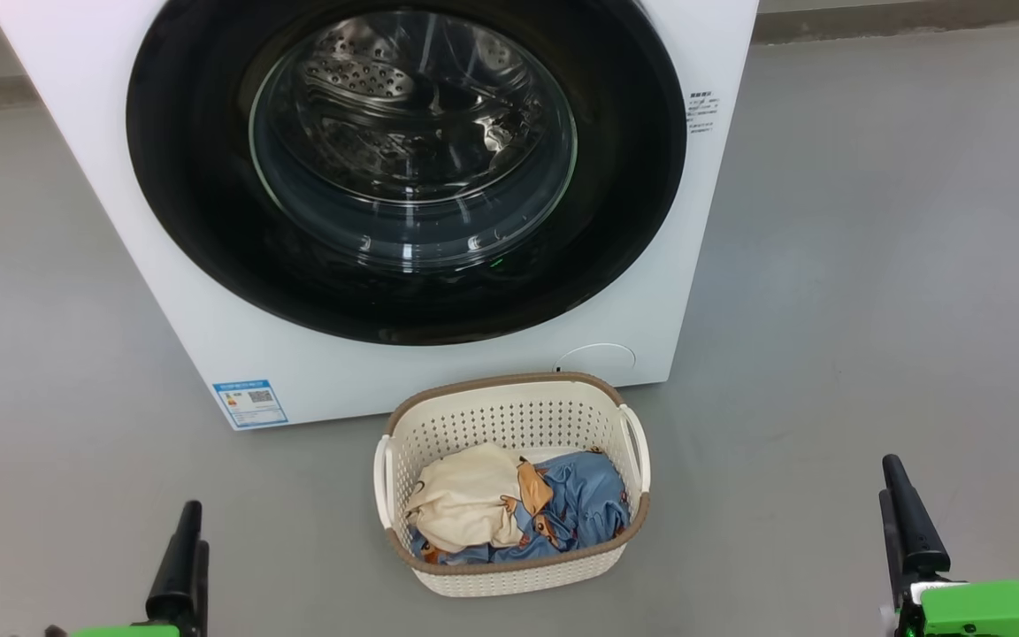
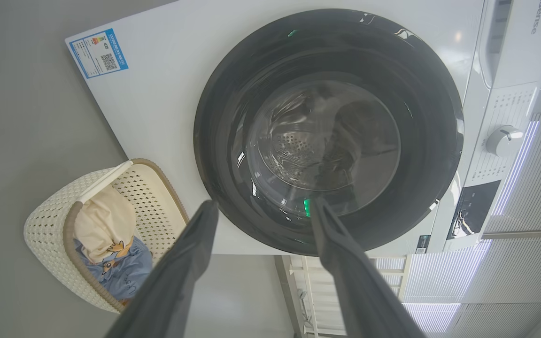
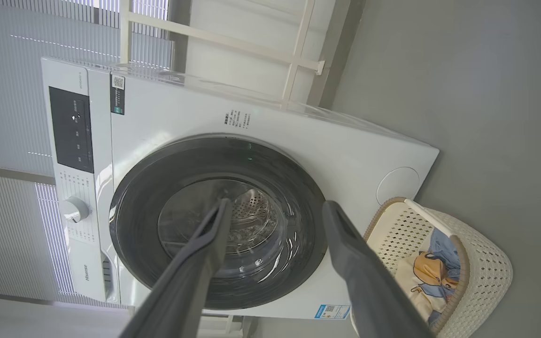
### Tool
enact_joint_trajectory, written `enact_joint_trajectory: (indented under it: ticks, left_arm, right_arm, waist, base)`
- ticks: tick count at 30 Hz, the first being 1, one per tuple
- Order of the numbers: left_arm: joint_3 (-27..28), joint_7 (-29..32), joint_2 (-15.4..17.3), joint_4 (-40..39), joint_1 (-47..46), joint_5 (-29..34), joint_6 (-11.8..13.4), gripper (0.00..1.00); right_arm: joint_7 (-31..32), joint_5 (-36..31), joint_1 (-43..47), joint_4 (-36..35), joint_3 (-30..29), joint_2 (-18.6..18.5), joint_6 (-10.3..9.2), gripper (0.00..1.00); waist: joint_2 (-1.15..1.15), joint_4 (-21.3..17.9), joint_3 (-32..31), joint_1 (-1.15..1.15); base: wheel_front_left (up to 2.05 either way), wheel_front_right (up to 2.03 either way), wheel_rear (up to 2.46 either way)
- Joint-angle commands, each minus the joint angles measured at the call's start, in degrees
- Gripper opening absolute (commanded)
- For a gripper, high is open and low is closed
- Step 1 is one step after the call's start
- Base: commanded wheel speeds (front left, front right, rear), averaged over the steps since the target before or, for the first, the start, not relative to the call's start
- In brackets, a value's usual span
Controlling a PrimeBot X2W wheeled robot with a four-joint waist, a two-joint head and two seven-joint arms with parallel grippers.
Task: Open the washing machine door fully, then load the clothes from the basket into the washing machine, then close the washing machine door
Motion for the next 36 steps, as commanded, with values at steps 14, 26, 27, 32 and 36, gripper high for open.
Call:
enact_joint_trajectory:
  ticks: [14, 26, 27, 32, 36]
  left_arm:
    - [3.0, -2.9, 1.2, -6.8, -2.6, 11.6, 0.4, 1.0]
    - [1.3, -4.8, 1.3, -11.4, -2.8, 26.1, 2.7, 1.0]
    - [0.8, -4.9, 1.3, -11.9, -2.7, 27.8, 2.7, 1.0]
    - [-1.1, -5.8, 1.4, -13.2, -2.4, 34.5, 4.6, 1.0]
    - [-2.5, -6.5, 1.4, -13.6, -2.3, 40.0, 6.1, 1.0]
  right_arm:
    - [-2.9, -14.4, -3.4, -6.3, 1.7, -0.6, 0.05, 1.0]
    - [-4.7, -27.4, -3.8, -8.2, 2.9, -0.7, 0.05, 1.0]
    - [-4.9, -28.5, -3.9, -8.4, 3.0, -0.7, 0.05, 1.0]
    - [-5.7, -33.2, -4.0, -8.9, 3.3, -0.7, 0.06, 1.0]
    - [-6.4, -38.3, -4.2, -9.2, 3.8, -0.8, 0.06, 1.0]
  waist:
    - [0.0, 0.5, -0.2, -0.01]
    - [0.0, 0.7, 0.0, -0.01]
    - [0.0, 0.7, 0.0, -0.01]
    - [0.0, 0.7, 0.1, -0.01]
    - [0.0, 0.7, 0.1, -0.01]
  base:
    - [0.0, 0.0, 0.0]
    - [0.0, 0.0, 0.0]
    - [0.0, 0.0, 0.0]
    - [0.0, 0.0, 0.0]
    - [0.0, 0.0, 0.0]
